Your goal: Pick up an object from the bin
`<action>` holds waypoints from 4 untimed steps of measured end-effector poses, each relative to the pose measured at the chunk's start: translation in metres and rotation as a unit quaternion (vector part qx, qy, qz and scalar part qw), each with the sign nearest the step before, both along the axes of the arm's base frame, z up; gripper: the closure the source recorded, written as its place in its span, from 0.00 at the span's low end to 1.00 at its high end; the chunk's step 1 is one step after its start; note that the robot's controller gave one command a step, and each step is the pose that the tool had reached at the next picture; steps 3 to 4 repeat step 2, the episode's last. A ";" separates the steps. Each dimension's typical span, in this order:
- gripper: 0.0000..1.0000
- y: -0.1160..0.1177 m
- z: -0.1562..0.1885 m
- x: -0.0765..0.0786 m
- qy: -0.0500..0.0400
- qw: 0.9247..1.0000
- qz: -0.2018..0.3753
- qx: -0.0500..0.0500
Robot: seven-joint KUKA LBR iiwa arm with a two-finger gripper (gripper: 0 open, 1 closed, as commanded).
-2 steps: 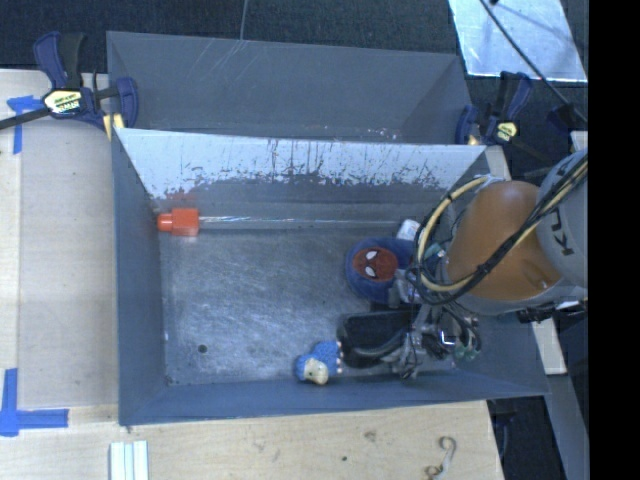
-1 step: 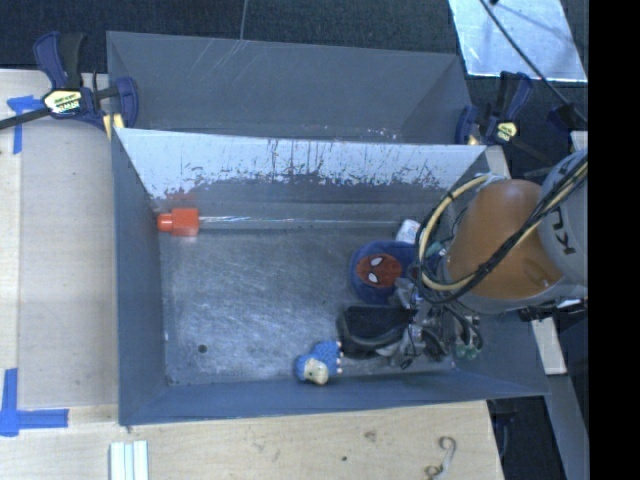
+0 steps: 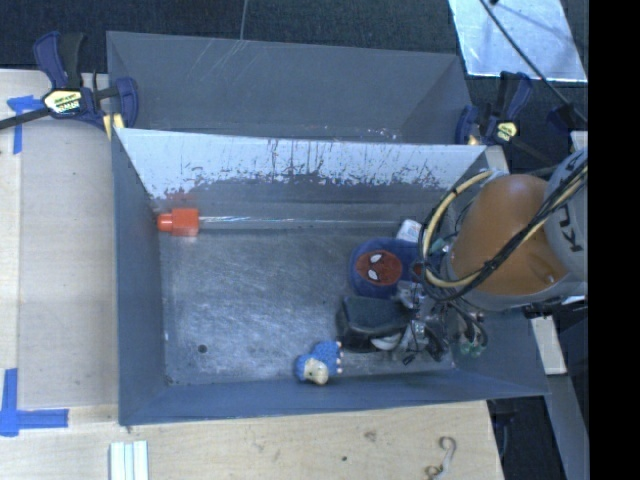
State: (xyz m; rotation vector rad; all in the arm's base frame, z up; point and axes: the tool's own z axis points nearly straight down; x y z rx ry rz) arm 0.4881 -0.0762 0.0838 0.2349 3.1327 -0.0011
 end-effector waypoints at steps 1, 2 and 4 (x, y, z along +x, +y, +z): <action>1.00 -0.001 0.086 0.001 -0.002 1.000 0.002 0.000; 1.00 -0.001 0.088 0.000 0.001 1.000 0.002 0.000; 1.00 -0.001 0.088 0.000 0.001 1.000 0.002 0.000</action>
Offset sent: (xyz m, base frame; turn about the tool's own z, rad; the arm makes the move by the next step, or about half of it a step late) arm 0.0001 -0.0001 0.0834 0.0000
